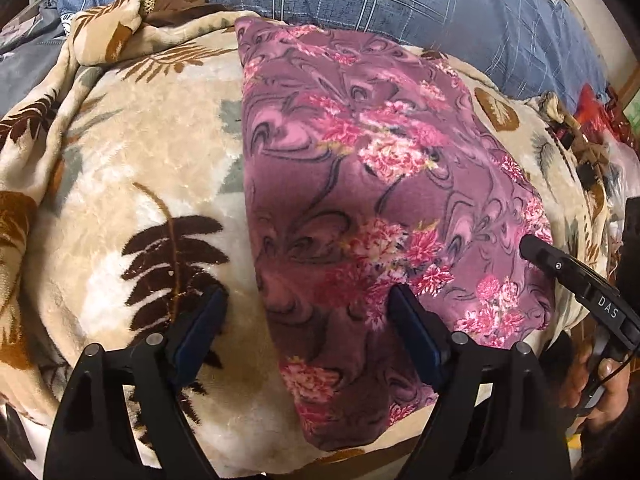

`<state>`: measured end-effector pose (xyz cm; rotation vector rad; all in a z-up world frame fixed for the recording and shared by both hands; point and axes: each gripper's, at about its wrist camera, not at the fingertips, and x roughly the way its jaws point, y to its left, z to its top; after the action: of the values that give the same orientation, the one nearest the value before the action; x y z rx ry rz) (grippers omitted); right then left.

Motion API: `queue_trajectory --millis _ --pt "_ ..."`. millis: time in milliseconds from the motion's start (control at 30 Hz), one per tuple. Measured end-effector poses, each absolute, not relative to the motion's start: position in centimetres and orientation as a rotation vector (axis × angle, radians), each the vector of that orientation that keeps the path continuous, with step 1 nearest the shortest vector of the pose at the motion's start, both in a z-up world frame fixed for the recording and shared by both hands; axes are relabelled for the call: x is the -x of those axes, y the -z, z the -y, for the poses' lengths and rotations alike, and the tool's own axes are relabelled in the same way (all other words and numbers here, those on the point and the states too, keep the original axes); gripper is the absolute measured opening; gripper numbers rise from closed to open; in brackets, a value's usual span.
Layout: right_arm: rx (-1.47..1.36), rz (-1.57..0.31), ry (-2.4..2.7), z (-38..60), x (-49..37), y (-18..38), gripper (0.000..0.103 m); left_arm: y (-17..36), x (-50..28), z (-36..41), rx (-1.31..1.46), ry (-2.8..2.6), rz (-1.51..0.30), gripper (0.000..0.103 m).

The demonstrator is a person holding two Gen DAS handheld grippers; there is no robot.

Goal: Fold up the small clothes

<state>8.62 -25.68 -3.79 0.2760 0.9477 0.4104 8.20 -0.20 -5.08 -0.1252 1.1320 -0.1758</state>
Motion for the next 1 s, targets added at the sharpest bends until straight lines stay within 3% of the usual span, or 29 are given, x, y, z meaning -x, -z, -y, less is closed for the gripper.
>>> queue_trajectory --millis 267,533,1000 --pt "-0.305 -0.951 -0.414 26.7 -9.1 4.1 0.014 5.2 -8.8 -1.0 0.151 0.157 -1.132 0.084" --pt "-0.353 -0.966 -0.409 27.4 -9.5 4.1 0.025 5.4 -8.9 -0.8 0.151 0.154 -1.139 0.085" --pt "-0.494 -0.915 -0.438 29.5 -9.0 4.1 0.031 3.0 -9.4 -2.2 0.166 0.146 -1.124 0.086"
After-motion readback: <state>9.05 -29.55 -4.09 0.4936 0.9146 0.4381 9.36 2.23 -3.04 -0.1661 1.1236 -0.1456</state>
